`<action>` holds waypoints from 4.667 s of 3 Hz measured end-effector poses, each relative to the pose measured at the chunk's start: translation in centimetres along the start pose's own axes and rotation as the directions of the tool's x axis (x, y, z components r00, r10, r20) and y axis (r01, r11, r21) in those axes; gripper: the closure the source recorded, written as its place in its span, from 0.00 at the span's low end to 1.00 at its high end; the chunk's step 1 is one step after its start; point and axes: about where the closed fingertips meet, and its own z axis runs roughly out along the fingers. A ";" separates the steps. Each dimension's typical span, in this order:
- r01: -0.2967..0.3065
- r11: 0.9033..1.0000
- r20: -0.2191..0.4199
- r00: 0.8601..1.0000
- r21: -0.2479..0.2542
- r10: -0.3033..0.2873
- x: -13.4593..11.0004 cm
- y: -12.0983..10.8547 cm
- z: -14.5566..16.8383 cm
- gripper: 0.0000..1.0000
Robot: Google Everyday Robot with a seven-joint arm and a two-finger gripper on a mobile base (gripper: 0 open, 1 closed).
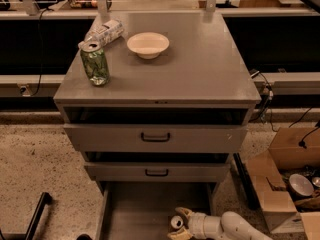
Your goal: Pick orange can from bottom drawer and place on counter
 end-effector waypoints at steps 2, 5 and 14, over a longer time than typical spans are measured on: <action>-0.024 1.000 0.009 1.000 -0.005 0.024 1.1 0.0 0.8 0.28; 0.009 1.000 0.119 0.993 -0.006 -0.008 1.3 -0.2 0.7 0.74; 0.231 0.963 0.115 0.970 -0.141 -0.216 -31.2 -3.2 -26.6 1.00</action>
Offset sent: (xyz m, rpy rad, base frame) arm 0.0004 -0.0056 -0.0259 0.0286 0.0374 -0.0281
